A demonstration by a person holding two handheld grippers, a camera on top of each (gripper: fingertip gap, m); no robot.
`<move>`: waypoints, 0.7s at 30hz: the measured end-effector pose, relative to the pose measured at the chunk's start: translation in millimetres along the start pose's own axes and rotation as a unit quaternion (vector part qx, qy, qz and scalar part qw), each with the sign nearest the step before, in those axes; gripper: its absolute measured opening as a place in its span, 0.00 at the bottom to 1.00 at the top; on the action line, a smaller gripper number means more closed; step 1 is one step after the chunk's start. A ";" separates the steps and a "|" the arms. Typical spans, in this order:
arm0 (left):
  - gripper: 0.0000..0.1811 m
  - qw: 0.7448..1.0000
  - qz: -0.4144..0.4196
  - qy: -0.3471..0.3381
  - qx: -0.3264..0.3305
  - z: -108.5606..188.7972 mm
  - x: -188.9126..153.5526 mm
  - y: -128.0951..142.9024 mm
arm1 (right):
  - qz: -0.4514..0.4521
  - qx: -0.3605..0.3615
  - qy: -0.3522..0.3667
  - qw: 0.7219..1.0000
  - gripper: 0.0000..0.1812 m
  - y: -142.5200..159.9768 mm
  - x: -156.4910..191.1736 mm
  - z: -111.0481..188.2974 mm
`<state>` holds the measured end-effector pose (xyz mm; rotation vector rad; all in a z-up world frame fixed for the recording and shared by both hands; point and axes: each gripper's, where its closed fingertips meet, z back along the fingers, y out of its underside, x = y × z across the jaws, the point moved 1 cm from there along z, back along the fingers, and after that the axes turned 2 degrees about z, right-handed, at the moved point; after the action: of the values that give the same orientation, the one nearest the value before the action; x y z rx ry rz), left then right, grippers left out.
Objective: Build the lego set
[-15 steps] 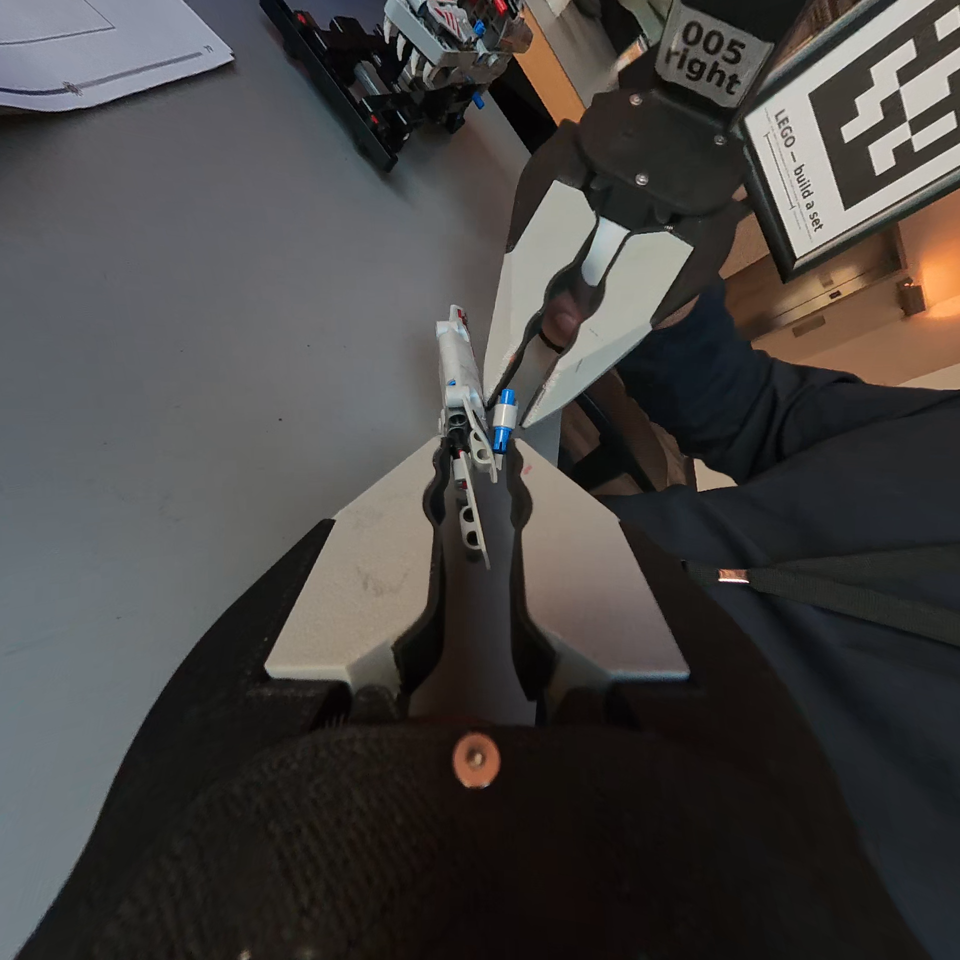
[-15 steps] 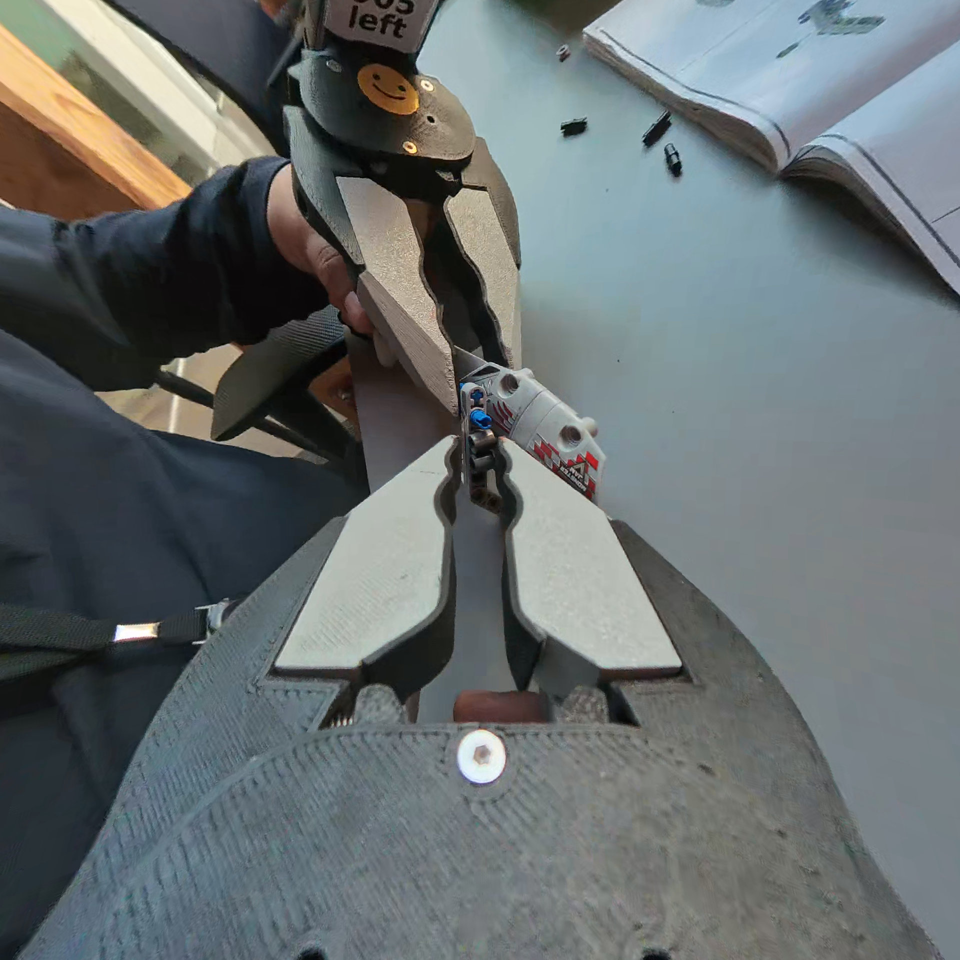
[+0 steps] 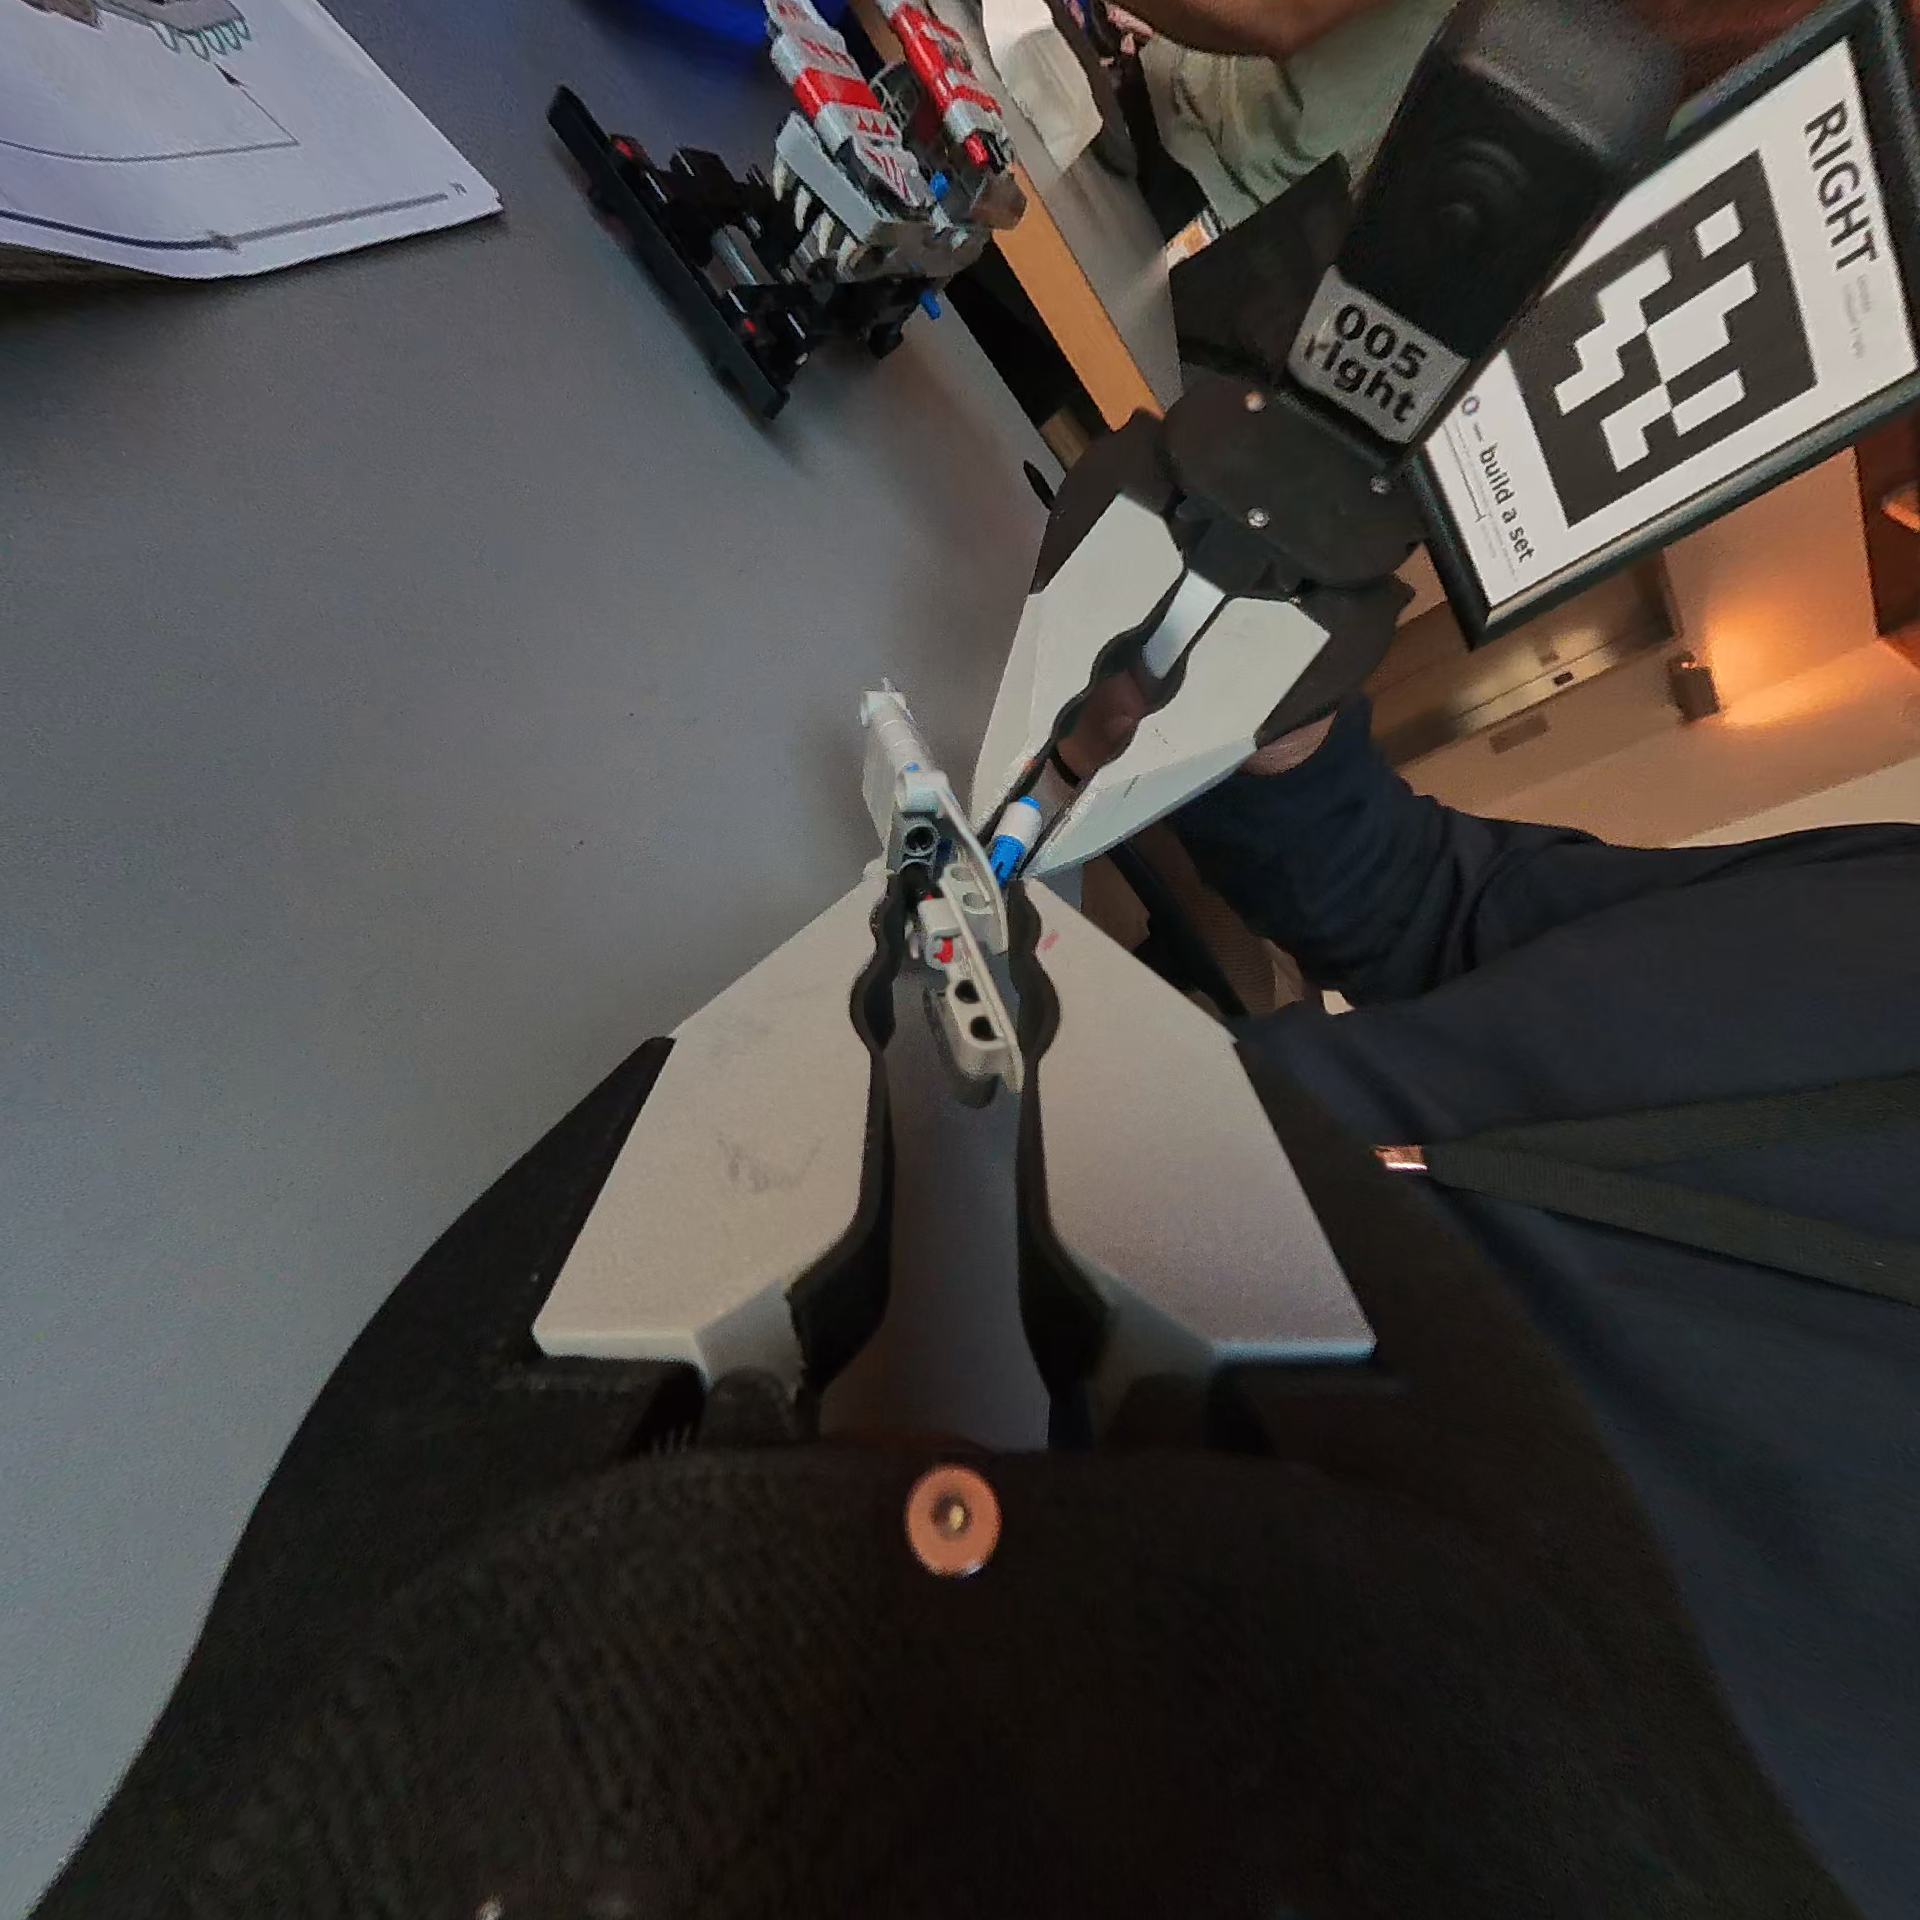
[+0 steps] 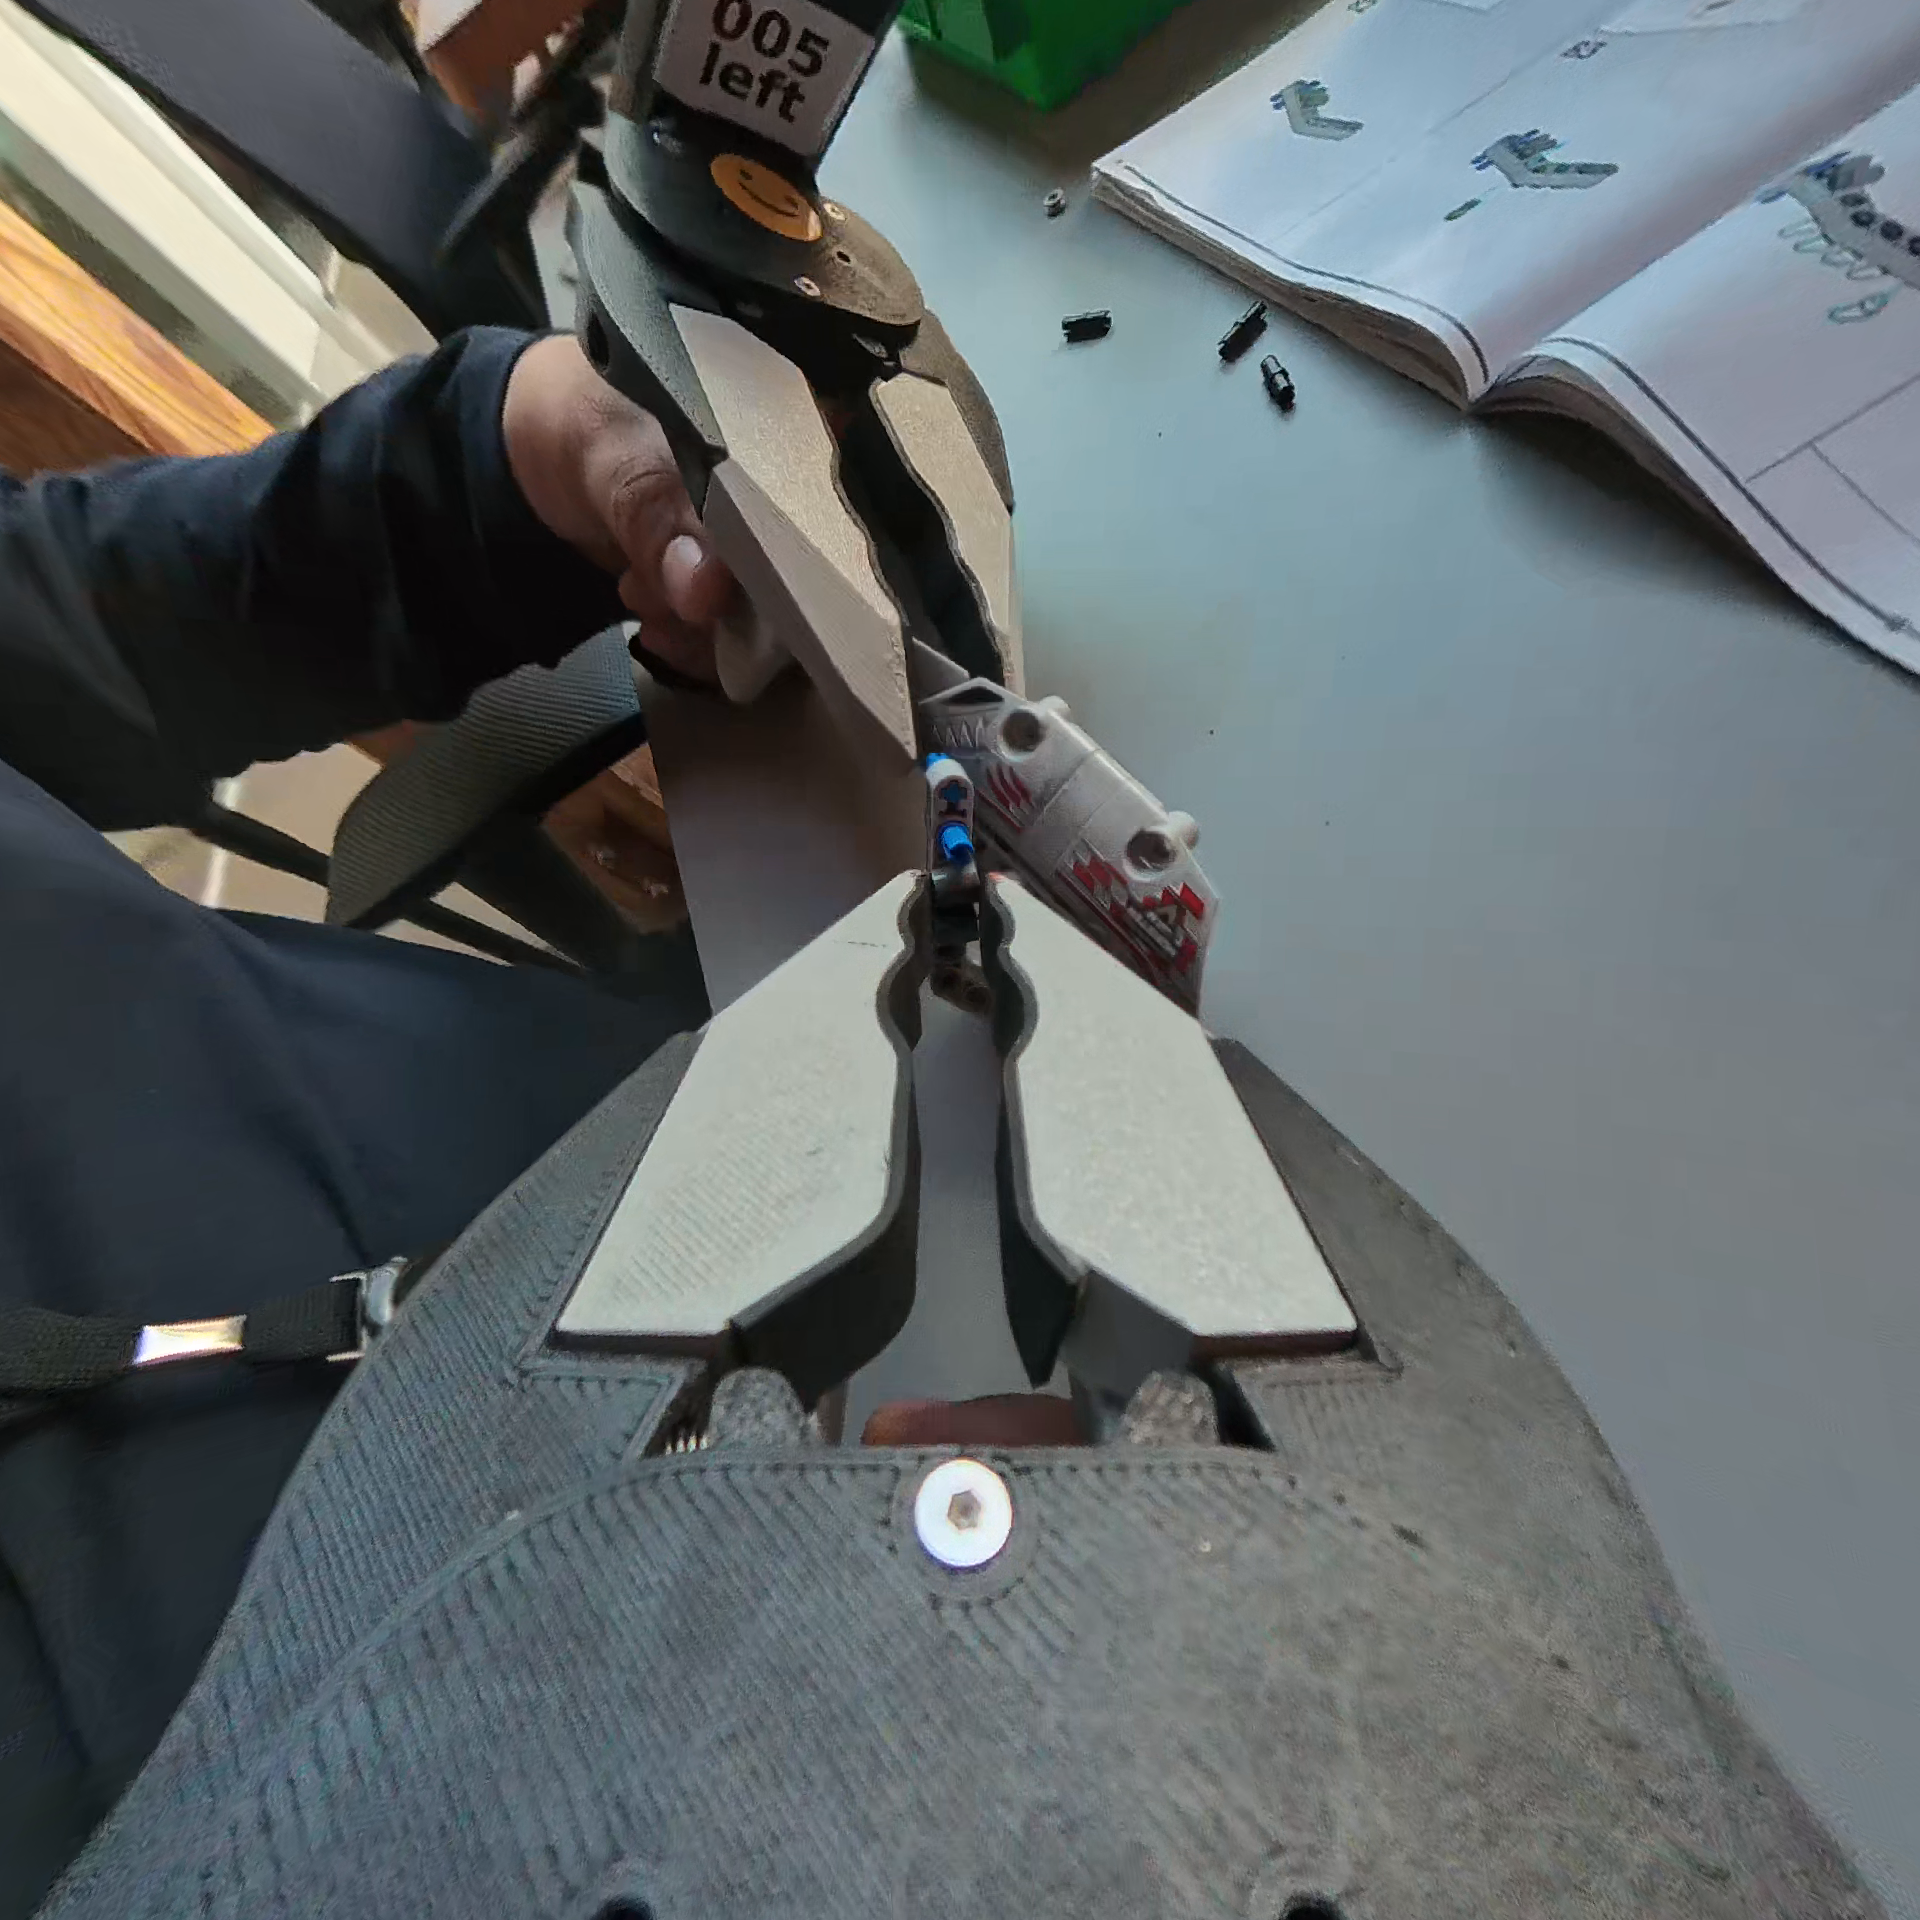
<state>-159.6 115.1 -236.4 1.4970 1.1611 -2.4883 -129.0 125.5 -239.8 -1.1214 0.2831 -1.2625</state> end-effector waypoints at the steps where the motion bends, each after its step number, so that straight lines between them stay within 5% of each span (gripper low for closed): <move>1: 0.09 1.000 0.004 -0.001 -0.005 2.7 1.0 -0.7 | -0.011 -0.006 -0.005 1.000 0.03 0.8 0.4 0.3; 8: 0.08 0.999 -0.015 -0.012 -0.036 13.9 0.0 -4.6 | -0.077 -0.066 -0.075 0.992 0.03 -5.6 13.8 12.0; 12: 0.08 0.991 -0.024 0.045 -0.122 19.8 -18.8 -22.1 | -0.122 -0.142 -0.119 0.975 0.03 -23.2 11.4 25.9; 21: 0.08 0.966 -0.010 0.098 -0.240 43.7 -30.6 -39.9 | -0.155 -0.196 -0.086 0.964 0.03 -33.6 -12.5 37.5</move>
<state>-190.7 107.4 -178.0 1.6015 1.6631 -1.8940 -126.9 158.9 -200.2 -1.6571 0.2380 -1.4073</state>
